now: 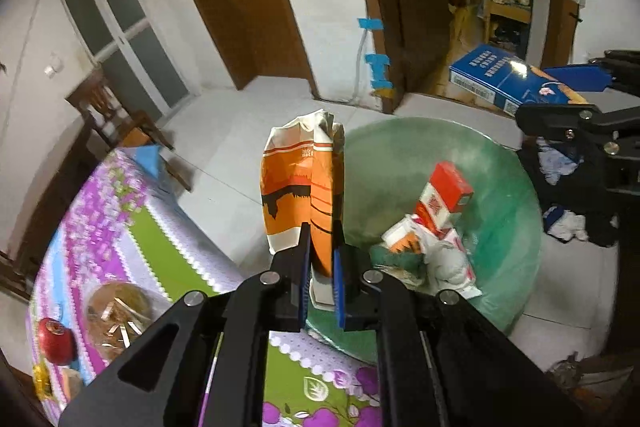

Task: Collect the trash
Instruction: 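Carry the blue box and orange carton over the green bin and open both tools, then move both tools back over the table toward the remaining items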

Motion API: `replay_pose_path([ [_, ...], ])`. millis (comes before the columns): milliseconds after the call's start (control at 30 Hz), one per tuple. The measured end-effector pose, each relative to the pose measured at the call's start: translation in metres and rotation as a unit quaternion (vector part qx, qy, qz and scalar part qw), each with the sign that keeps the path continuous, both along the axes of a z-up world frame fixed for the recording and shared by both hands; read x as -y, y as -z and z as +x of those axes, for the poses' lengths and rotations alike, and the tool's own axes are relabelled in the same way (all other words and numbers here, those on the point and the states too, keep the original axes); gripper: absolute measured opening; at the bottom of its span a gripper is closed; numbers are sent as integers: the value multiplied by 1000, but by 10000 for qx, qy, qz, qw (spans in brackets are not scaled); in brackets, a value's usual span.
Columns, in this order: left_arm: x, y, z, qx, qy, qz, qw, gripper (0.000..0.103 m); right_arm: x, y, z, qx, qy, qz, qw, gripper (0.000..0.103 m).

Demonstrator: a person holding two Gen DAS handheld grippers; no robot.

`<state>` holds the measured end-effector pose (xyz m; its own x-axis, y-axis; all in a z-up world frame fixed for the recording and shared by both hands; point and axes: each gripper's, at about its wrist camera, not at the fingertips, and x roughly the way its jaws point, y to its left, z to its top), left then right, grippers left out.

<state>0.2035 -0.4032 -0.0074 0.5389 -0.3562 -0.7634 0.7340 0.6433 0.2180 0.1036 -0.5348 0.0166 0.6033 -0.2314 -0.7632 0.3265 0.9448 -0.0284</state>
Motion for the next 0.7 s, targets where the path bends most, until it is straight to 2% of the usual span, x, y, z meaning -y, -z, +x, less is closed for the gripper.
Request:
replay_pose_path([
  [133, -3, 4, 8, -509, 136, -224, 9984, 8, 2, 4, 5, -60, -50, 165, 9998, 57],
  [433, -1, 4, 10, -689, 352, -355, 9964, 11, -1, 12, 18, -163, -196, 369, 9990, 57],
  [467, 0, 5, 10, -642, 335, -277, 9970, 28, 0, 14, 20, -182, -99, 300, 9993, 64],
  [500, -2, 5, 10, -548, 259, -240, 9979, 49, 3, 15, 19, -156, -57, 308, 9994, 69],
  [700, -14, 2, 11, -518, 158, -392, 9978, 51, 11, 20, 14, -119, 83, 453, 9989, 69],
])
